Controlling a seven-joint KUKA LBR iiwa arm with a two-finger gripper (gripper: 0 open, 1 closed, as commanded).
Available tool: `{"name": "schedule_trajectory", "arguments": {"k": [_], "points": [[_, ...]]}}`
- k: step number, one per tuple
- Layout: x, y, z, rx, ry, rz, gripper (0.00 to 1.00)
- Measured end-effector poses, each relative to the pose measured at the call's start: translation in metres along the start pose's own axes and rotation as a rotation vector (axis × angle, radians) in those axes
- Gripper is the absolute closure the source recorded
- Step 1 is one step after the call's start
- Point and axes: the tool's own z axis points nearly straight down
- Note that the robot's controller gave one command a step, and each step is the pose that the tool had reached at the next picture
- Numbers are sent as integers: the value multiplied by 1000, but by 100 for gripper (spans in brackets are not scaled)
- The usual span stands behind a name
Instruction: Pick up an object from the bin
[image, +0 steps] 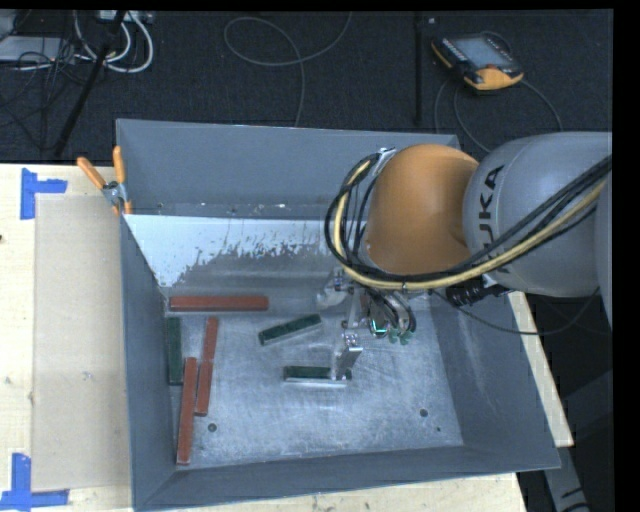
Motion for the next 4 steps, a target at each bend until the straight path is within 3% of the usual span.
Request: {"name": "schedule_trajectory", "arguments": {"k": [1,3,4], "points": [[28,-26,92,0,-5,-82,100],[28,-26,92,0,-5,-82,100],[4,-19,-1,1,-1,190,100]]}}
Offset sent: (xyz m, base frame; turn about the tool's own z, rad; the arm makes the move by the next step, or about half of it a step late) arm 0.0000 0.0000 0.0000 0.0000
